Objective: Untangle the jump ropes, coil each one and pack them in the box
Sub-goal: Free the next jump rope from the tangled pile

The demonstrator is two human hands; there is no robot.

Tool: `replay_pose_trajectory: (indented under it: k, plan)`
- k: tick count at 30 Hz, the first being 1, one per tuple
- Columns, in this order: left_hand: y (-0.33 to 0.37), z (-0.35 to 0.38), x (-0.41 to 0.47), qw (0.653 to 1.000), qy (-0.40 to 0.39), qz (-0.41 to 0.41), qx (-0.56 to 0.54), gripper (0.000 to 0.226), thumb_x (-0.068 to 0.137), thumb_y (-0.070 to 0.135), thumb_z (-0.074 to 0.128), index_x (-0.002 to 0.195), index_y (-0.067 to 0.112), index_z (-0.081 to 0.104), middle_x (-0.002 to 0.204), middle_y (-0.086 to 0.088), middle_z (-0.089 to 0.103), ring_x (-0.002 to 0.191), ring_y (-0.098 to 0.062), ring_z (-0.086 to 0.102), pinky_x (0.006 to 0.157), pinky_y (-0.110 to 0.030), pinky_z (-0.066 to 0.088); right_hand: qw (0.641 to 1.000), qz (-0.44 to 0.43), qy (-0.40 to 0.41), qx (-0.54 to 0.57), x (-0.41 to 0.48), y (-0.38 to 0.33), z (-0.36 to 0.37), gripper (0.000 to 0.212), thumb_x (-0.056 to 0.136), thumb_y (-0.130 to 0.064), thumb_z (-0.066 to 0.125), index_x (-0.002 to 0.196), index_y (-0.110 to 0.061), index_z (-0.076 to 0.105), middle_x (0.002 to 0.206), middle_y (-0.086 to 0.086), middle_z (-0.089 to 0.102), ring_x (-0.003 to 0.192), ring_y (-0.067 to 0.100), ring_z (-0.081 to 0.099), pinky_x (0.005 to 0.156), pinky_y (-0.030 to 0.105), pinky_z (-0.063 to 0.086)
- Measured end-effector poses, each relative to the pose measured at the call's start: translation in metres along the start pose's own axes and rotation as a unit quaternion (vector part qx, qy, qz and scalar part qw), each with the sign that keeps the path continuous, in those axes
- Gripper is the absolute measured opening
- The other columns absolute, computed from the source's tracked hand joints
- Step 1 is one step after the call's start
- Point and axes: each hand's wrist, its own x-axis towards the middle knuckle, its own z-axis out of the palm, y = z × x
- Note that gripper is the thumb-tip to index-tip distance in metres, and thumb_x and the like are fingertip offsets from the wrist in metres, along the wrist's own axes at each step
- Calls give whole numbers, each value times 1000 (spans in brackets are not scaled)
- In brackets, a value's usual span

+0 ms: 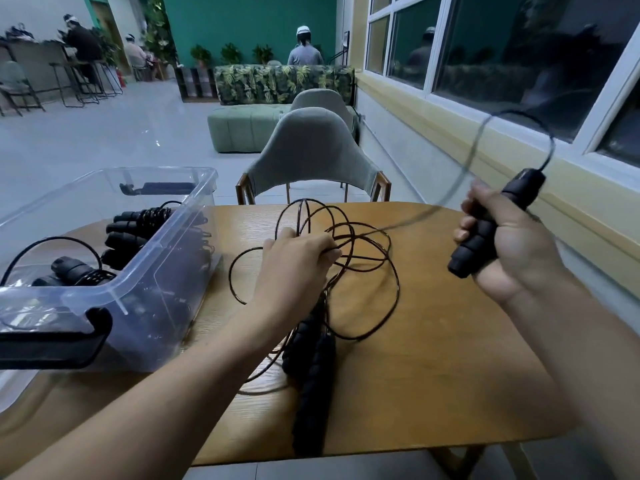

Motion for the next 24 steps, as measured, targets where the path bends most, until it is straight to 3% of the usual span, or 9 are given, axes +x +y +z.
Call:
replay_pose_trajectory:
  k: [6, 11, 16, 18, 21, 24]
  plan:
    - [10, -7, -2, 998, 34, 11, -52, 17, 104, 39, 63, 92, 28, 69, 67, 20, 54, 90, -19, 47, 75, -37, 33, 993, 75, -75, -46, -27, 43, 24, 24, 88, -24, 83, 100, -10, 67, 76, 1, 62, 59, 11, 53, 52, 24, 47]
    - [23, -10, -9, 998, 24, 53, -26, 20, 104, 42, 59, 93, 27, 68, 66, 23, 46, 85, -19, 42, 74, -37, 28, 985, 52, -127, -107, -51, 72, 41, 35, 88, -17, 84, 114, 3, 71, 84, 7, 66, 65, 17, 55, 56, 30, 49]
    - [28, -13, -15, 997, 10, 75, -2, 22, 106, 42, 52, 85, 34, 50, 77, 20, 49, 82, -17, 36, 76, -39, 31, 985, 12, -107, -135, -56, 78, 45, 16, 88, -17, 86, 95, -7, 75, 80, 9, 67, 65, 20, 57, 60, 36, 50]
    - [27, -12, -16, 996, 20, 84, 0, 25, 105, 39, 56, 84, 34, 46, 78, 19, 51, 82, -18, 37, 76, -40, 34, 984, -3, -107, -143, -56, 77, 46, 19, 87, -18, 86, 95, -5, 74, 79, 10, 65, 65, 22, 57, 61, 36, 50]
    - [24, -6, -17, 995, 24, 92, 10, 17, 103, 37, 62, 89, 29, 59, 86, 16, 66, 83, -17, 39, 75, -38, 34, 979, -18, -122, -162, -58, 72, 46, 25, 90, -19, 84, 98, 2, 73, 78, 11, 66, 66, 23, 58, 62, 36, 51]
    - [18, 2, -15, 996, 24, 82, 24, 12, 101, 35, 66, 91, 29, 64, 86, 15, 69, 82, -17, 37, 75, -38, 34, 975, -34, -144, -165, -60, 62, 47, 23, 93, -17, 82, 92, 4, 73, 75, 15, 64, 65, 25, 57, 61, 35, 49]
